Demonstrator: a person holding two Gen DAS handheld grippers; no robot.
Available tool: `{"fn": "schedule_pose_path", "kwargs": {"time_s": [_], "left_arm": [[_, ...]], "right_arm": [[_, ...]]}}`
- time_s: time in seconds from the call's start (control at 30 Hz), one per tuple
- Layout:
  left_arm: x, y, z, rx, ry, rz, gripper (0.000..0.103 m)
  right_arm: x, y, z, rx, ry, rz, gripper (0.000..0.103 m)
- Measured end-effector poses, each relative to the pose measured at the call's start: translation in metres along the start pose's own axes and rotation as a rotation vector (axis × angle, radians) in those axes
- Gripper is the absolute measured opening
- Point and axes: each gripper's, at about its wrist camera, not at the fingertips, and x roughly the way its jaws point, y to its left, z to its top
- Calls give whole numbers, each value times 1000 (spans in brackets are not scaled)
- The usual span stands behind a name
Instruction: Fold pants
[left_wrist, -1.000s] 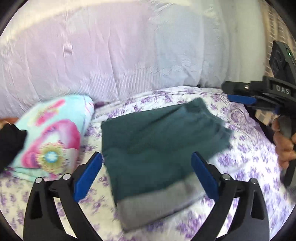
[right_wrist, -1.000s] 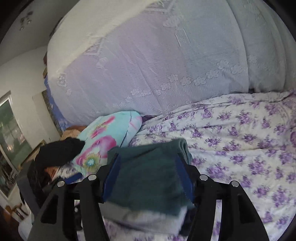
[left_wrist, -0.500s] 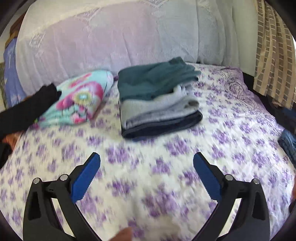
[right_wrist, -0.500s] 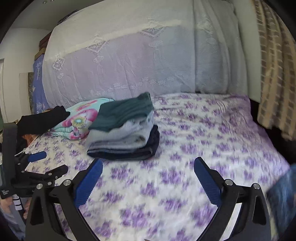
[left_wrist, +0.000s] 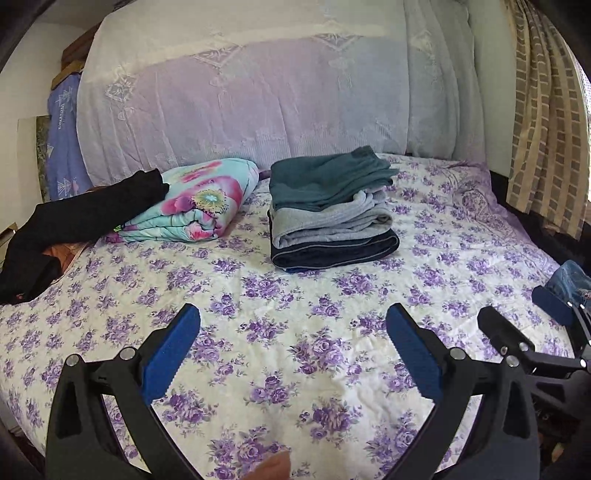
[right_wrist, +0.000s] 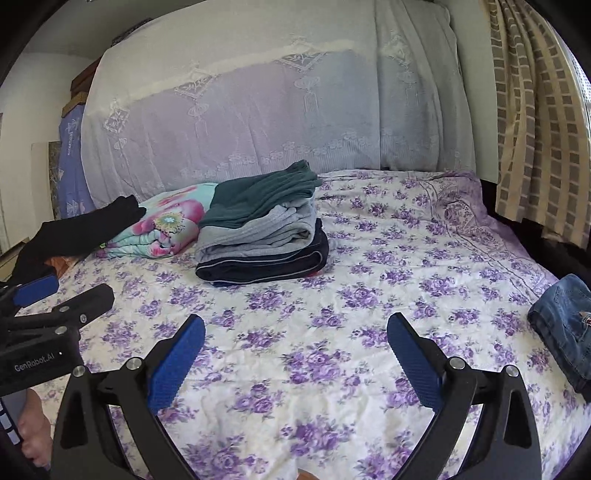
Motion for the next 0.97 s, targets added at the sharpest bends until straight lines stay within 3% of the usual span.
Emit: {"fn": "schedule_pose_path", "kwargs": {"time_s": [0.4, 0.97], "left_arm": [[-7, 8, 0, -18, -41, 16, 99], [-5, 10, -2, -18, -5, 5, 99]], "right_arm": [[-9, 21, 4, -42, -18, 20, 99], [-14, 23, 5, -41, -29, 22, 99]]}}
